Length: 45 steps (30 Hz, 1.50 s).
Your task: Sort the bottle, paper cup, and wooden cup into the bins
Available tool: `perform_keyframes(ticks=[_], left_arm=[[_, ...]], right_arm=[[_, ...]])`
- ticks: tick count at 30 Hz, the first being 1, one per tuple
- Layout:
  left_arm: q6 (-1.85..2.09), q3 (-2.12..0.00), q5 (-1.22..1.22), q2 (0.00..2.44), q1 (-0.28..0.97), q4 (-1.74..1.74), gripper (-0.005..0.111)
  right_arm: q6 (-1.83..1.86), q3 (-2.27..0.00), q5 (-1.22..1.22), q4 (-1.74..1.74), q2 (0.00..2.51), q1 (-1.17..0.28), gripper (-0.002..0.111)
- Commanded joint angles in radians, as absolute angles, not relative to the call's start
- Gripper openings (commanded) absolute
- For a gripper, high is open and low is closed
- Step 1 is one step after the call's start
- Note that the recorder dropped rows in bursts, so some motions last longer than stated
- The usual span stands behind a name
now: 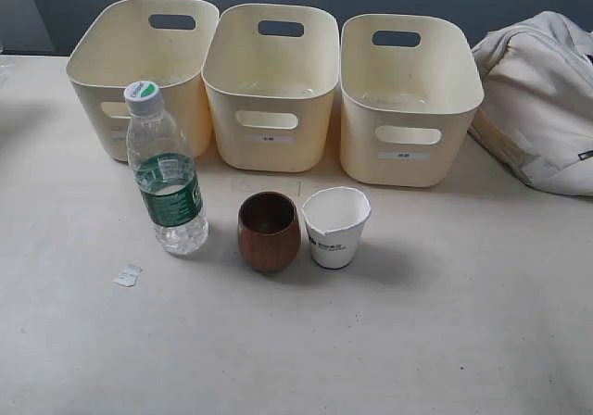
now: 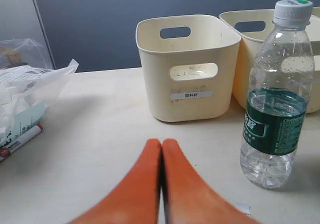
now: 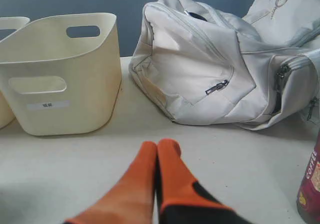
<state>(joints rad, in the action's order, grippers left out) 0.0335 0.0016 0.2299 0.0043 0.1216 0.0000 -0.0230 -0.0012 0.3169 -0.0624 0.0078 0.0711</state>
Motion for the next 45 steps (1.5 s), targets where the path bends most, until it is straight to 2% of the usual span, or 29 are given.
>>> perform_keyframes(ticks=[1, 13, 20, 27, 36, 42, 45], left_arm=[[0.030, 0.000, 0.226, 0.000, 0.122, 0.000, 0.000], [0.030, 0.000, 0.226, 0.000, 0.122, 0.000, 0.000], [0.030, 0.000, 0.226, 0.000, 0.122, 0.000, 0.000], [0.030, 0.000, 0.226, 0.000, 0.122, 0.000, 0.000], [0.030, 0.000, 0.226, 0.000, 0.122, 0.000, 0.000], [0.030, 0.000, 0.226, 0.000, 0.122, 0.000, 0.000], [0.030, 0.000, 0.226, 0.000, 0.122, 0.000, 0.000]], right_arm=[[-0.021, 0.000, 0.307, -0.065, 0.000, 0.068, 0.000], [-0.021, 0.000, 0.293, -0.071, 0.000, 0.068, 0.000], [-0.021, 0.000, 0.196, -0.275, 0.000, 0.068, 0.000], [-0.024, 0.000, 0.116, -0.299, 0.000, 0.068, 0.000], [-0.033, 0.000, -0.171, -0.840, 0.000, 0.068, 0.000], [-0.045, -0.087, -0.124, -0.623, 0.000, 0.068, 0.000], [-0.045, -0.183, 0.022, -0.491, 0.074, 0.068, 0.000]])
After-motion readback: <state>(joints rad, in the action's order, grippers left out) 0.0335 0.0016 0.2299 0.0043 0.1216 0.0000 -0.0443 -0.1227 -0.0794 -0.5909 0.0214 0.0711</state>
